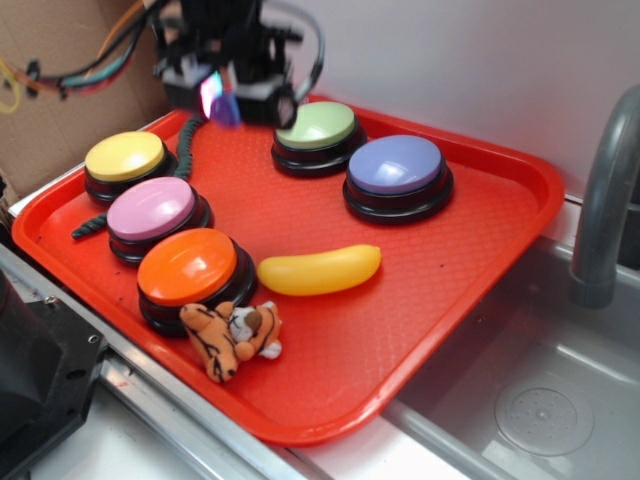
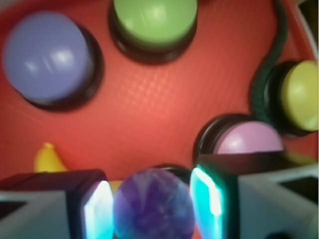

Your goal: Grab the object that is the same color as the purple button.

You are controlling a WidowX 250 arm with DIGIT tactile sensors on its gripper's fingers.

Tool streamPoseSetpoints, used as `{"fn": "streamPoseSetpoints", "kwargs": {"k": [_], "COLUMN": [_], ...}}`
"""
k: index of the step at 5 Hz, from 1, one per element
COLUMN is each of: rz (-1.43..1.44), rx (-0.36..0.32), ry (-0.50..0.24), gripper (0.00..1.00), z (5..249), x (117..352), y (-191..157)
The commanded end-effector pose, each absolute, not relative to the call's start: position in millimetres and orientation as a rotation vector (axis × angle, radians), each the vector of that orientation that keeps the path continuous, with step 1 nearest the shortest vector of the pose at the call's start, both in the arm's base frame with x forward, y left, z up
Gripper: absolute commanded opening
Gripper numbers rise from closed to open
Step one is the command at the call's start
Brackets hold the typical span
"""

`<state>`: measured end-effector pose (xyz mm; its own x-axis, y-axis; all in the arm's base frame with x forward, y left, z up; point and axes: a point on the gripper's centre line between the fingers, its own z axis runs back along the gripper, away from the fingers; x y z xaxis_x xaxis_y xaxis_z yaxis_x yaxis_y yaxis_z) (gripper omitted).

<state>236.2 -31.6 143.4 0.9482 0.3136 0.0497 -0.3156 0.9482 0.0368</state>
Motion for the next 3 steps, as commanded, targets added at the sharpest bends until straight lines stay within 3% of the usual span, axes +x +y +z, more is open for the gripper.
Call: {"fn": "streamPoseSetpoints", "kwargs": {"k": [1, 2, 3], "rz": [0.302, 0.33, 0.407], "rx": [0.006, -0.029, -0.034], "ry": [-0.137, -0.157, -0.023], "gripper": [0.0, 0.0, 1.0], "z": [197, 200, 195], "x": [245, 238, 230], "y": [-38, -32, -19]}}
